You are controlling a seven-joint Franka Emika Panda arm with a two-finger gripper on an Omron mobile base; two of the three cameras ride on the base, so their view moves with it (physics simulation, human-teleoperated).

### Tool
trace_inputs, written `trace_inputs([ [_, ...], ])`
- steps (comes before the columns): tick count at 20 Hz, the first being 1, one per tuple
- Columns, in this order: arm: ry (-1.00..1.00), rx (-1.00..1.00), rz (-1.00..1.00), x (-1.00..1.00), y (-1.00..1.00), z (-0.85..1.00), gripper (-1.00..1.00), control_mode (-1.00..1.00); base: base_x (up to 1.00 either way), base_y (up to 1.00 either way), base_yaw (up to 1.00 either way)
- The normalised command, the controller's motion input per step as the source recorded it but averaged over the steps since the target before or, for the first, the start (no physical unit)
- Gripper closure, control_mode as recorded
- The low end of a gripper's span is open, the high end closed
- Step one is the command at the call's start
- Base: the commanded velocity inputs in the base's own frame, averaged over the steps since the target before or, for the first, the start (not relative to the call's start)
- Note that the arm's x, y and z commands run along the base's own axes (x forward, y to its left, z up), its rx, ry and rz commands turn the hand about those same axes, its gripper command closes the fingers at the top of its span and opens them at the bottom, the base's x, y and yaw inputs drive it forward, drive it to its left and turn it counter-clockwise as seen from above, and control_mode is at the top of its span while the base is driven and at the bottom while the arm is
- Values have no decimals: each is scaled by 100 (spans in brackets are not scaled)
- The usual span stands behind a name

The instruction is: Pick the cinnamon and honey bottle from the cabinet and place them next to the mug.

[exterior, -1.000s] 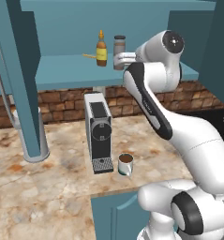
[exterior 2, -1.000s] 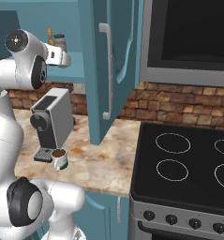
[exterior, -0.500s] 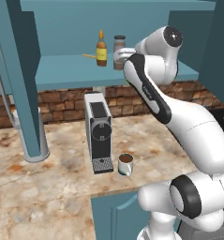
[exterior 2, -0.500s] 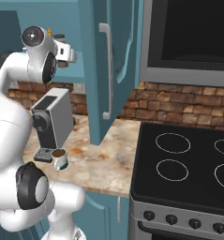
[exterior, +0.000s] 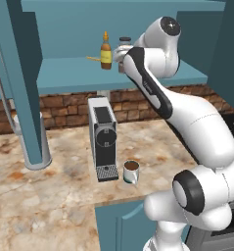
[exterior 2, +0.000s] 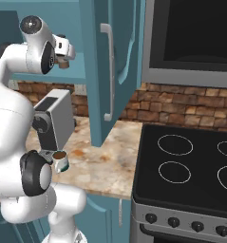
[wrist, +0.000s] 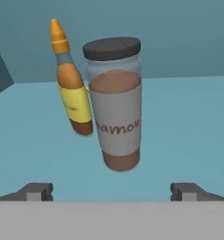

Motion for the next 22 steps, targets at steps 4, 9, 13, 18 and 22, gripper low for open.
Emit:
trace_inputs([
  [4,-13,0,0,7,8,0,-100,-100,0,0,0],
  [9,-6,0,0,15,-1,0,-100,-100,0,0,0],
  [13,0,0,1,10,-18,0,-100,-100,0,0,0],
  [18,1,0,2,4,-4,0,-100,-100,0,0,0],
  [22,7,0,2,13,0,0,-100,-100,0,0,0],
])
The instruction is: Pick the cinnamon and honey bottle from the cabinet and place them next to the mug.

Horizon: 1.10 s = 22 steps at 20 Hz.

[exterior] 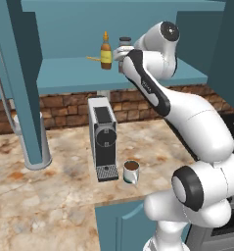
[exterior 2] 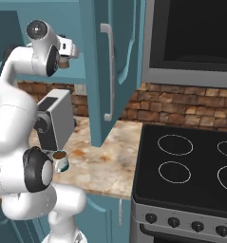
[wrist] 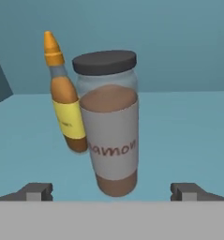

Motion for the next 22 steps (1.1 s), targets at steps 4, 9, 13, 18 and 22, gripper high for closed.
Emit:
trace_inputs([
  [4,2,0,1,15,0,0,-100,-100,0,0,0],
  [9,0,0,0,19,0,0,-100,-100,0,0,0],
  [13,0,0,0,22,0,0,-100,-100,0,0,0],
  [18,0,0,0,9,0,0,-100,-100,0,0,0],
  [22,0,0,0,1,0,0,-100,-100,0,0,0],
])
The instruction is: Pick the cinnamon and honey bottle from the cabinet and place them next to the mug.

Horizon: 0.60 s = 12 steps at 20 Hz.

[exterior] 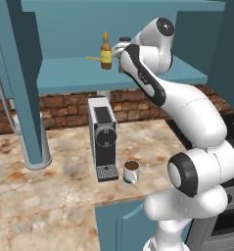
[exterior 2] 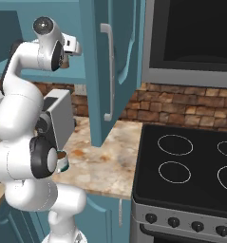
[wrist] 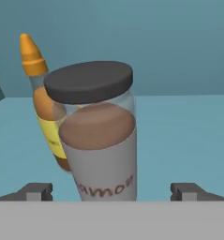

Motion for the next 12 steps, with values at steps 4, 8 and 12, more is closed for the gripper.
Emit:
trace_inputs([
  [4,0,0,0,9,0,0,-100,-100,0,0,0],
  [8,0,0,0,9,0,0,-100,-100,0,0,0],
  [12,0,0,0,9,0,0,-100,-100,0,0,0],
])
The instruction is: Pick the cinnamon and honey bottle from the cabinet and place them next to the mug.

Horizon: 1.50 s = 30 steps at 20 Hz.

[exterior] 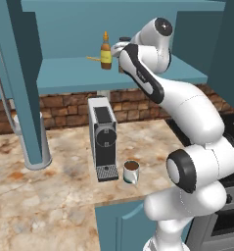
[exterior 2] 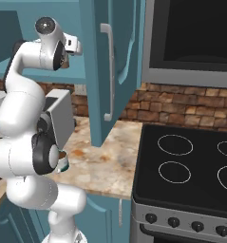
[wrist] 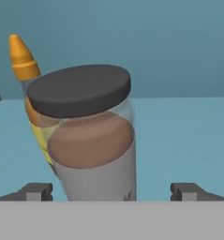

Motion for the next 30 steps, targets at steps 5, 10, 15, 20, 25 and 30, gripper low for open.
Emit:
trace_inputs([
  [5,0,0,0,8,0,0,-100,-100,0,0,0],
  [10,0,0,0,8,5,0,-100,-100,0,0,0],
  [15,0,0,0,7,3,0,-100,-100,0,0,0],
  [20,0,0,0,0,0,0,100,-100,0,0,0],
  [25,0,0,0,0,0,0,100,-100,0,0,0],
  [30,0,0,0,-2,0,0,100,-100,0,0,0],
])
